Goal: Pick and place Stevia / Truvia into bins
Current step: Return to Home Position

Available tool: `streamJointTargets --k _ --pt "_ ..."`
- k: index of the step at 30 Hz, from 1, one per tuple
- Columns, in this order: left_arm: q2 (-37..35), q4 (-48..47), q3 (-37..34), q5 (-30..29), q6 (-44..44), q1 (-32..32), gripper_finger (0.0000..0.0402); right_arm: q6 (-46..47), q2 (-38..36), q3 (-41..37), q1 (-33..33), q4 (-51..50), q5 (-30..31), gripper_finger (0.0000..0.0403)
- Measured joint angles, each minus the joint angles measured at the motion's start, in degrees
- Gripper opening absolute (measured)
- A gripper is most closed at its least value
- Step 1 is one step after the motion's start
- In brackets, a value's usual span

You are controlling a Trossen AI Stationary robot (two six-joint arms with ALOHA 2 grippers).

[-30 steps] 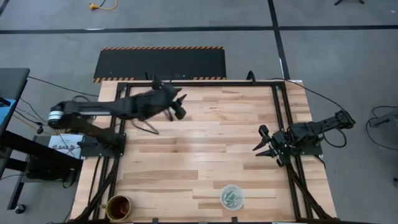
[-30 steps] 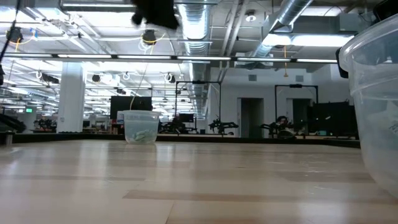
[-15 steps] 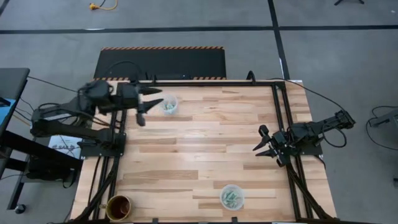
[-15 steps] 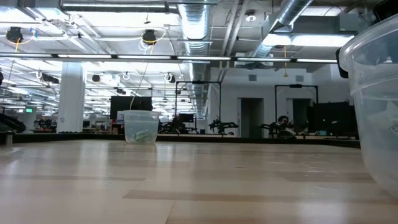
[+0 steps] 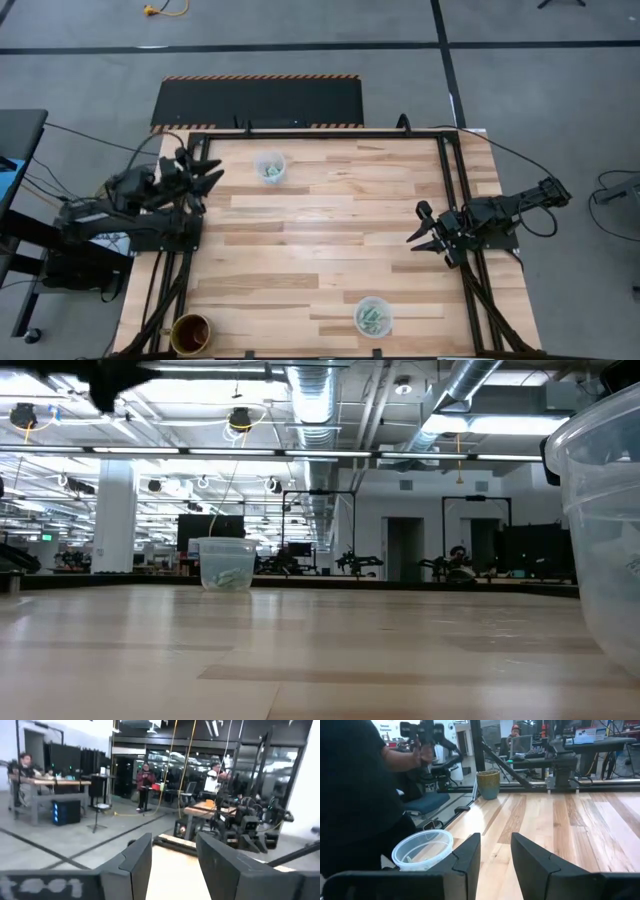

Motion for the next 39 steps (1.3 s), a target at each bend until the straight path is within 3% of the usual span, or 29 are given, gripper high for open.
streamJointTargets --k 4,12,16,23,39 --pt "-8.6 0.9 -7.4 -0.3 -3.0 0.0 0.0143 0.0 0.0 0.0 0.0 0.0 0.0 0.0102" --pt "-4.7 -1.4 -10.3 -2.1 -0.1 0.0 0.0143 0.0 0.0 0.0 0.0 0.0 0.0 0.0102" --pt "-5.7 1.8 -14.3 -2.6 -4.0 0.0 0.0143 0.0 -0.1 0.0 0.0 0.0 0.0 0.0102" --pt "-8.0 5.5 -24.1 1.6 -10.0 -0.1 0.0143 0.0 0.0 0.0 0.0 0.0 0.0 0.0102" --pt "-3.6 8.1 -25.2 4.7 -1.1 -0.1 0.0143 0.0 0.0 0.0 0.0 0.0 0.0 0.0102"
